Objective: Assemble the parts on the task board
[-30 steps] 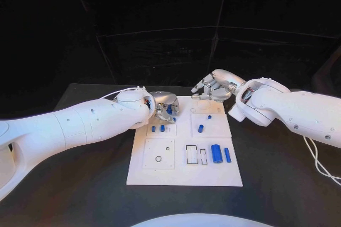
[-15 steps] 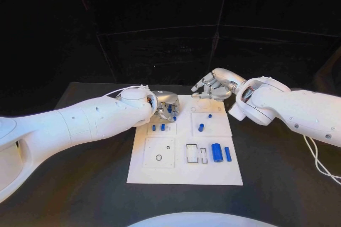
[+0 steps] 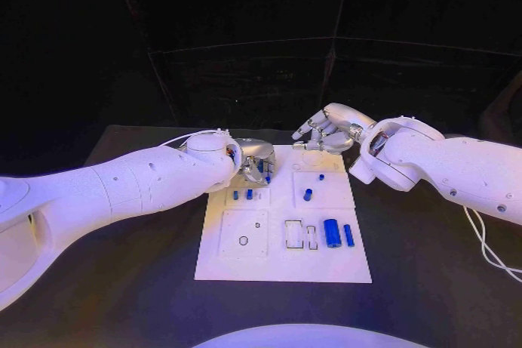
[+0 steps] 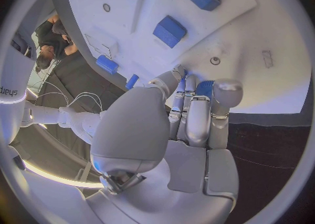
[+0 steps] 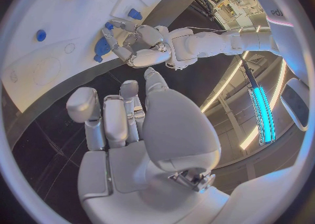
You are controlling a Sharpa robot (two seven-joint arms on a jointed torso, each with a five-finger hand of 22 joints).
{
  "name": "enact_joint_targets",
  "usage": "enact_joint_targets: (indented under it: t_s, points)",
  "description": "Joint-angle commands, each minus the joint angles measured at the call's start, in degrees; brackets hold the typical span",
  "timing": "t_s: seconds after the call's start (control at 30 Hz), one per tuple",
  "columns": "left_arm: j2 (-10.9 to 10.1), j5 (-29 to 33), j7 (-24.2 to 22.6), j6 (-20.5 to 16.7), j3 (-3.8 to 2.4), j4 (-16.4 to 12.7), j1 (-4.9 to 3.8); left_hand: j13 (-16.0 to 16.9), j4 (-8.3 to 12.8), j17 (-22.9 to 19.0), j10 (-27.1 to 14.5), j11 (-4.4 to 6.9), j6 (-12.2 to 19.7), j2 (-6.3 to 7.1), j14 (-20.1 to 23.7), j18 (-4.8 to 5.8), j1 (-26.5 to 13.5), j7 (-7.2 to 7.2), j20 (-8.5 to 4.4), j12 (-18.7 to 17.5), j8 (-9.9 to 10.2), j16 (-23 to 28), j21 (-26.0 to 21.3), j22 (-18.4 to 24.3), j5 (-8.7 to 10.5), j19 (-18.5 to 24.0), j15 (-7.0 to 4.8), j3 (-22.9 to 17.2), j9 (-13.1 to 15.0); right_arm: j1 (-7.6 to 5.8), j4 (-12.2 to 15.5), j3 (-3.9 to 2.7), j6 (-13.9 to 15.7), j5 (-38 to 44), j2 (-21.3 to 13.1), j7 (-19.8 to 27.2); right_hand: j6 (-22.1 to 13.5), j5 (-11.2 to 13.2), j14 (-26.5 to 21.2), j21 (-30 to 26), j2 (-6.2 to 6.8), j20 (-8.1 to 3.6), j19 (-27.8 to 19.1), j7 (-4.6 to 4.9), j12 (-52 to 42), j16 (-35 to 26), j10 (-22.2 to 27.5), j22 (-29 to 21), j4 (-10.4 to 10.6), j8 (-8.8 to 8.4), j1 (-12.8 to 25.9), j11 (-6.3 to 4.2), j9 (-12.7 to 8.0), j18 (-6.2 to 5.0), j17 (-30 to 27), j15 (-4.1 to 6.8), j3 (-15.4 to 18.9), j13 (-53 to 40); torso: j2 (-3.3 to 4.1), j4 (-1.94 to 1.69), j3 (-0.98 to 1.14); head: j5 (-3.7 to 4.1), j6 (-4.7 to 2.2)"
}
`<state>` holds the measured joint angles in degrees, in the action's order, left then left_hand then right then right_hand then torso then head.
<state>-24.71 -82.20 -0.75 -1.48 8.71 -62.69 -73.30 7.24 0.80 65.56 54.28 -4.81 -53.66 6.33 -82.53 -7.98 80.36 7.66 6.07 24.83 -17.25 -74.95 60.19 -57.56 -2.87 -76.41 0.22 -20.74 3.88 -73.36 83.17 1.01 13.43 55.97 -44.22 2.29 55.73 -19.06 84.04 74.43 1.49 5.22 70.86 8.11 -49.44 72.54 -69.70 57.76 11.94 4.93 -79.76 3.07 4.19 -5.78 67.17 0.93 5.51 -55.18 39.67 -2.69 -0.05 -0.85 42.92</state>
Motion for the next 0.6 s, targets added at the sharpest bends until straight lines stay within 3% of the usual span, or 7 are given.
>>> enact_joint_targets:
  t_s: [0.03, 0.2, 0.3, 0.6]
  points:
    - [0.1, -0.4, -0.5, 2.0, 0.30, 0.0, 0.28, -0.3, 0.0, -0.1, 0.3, 0.03, 0.1, -0.18, -0.1, 0.86, -0.4, 0.00, -0.14, -0.5, 0.4, -0.3, 0.4, -0.1, 0.04, -0.4, -0.12, -0.4, -0.1, -0.10, 0.1, -0.03, -0.1, 0.1, 0.1, 0.5, -0.4, -0.2, 1.0, -0.3, -0.38, 0.08, -0.5, 0.16, 0.3, -0.4, 0.4, -0.1, 0.0, 0.30, 0.0, 0.14, 0.0, -0.76, 0.0, 0.13, 0.2, 0.1, -0.02, -0.04, -0.01, 0.05, -0.03]
    - [0.0, -0.4, -0.6, 2.2, 0.34, 0.2, 0.29, -0.4, 0.0, -0.2, 0.5, 0.11, 0.0, -0.28, -0.1, 0.91, -0.5, -0.07, -0.18, -0.7, 0.7, -0.4, 0.7, -0.4, 0.03, -0.4, -0.19, -0.6, -0.1, -0.10, 0.0, -0.03, -0.1, 0.1, 0.1, 0.5, -0.4, -0.2, 1.0, -0.3, -0.38, 0.08, -0.5, 0.16, 0.3, -0.4, 0.4, -0.1, 0.0, 0.30, 0.0, 0.14, 0.0, -0.76, 0.0, 0.13, 0.2, 0.1, 0.00, -0.05, 0.01, 0.05, -0.02]
    - [0.0, -0.4, -0.5, 2.3, 0.35, 0.4, 0.30, -0.7, 0.1, -0.3, 1.4, 0.56, -0.5, -0.58, -0.1, 0.93, -0.5, -0.44, -0.51, -0.9, 1.1, -0.5, 1.3, -1.1, 0.05, -0.6, -0.80, -1.2, 0.0, -0.10, 0.0, -0.03, -0.1, 0.1, 0.1, 0.5, -0.4, -0.2, 1.0, -0.3, -0.38, 0.08, -0.5, 0.16, 0.3, -0.4, 0.4, -0.1, 0.0, 0.30, 0.0, 0.14, 0.0, -0.76, 0.0, 0.13, 0.2, 0.1, 0.01, -0.02, -0.02, 0.03, -0.05]
    - [0.1, -0.4, -1.0, 1.6, 0.36, 0.9, 0.31, -1.5, 0.9, -0.4, 6.5, 1.61, -4.7, -2.39, -0.7, 1.50, 0.0, -0.93, -1.29, -2.1, 1.5, -1.2, 3.9, -4.0, 0.06, -1.5, -1.43, -4.3, 0.4, -0.10, 0.0, -0.03, 0.0, 0.1, 0.2, 0.5, -0.4, -0.3, 1.0, -0.4, -0.67, 0.09, -0.5, 0.16, 0.0, -0.3, 0.3, 0.0, 0.0, 0.35, -0.2, 0.14, 0.0, -0.76, 0.1, 0.13, 0.2, -0.1, 0.02, 0.00, -0.03, -0.01, -0.07]
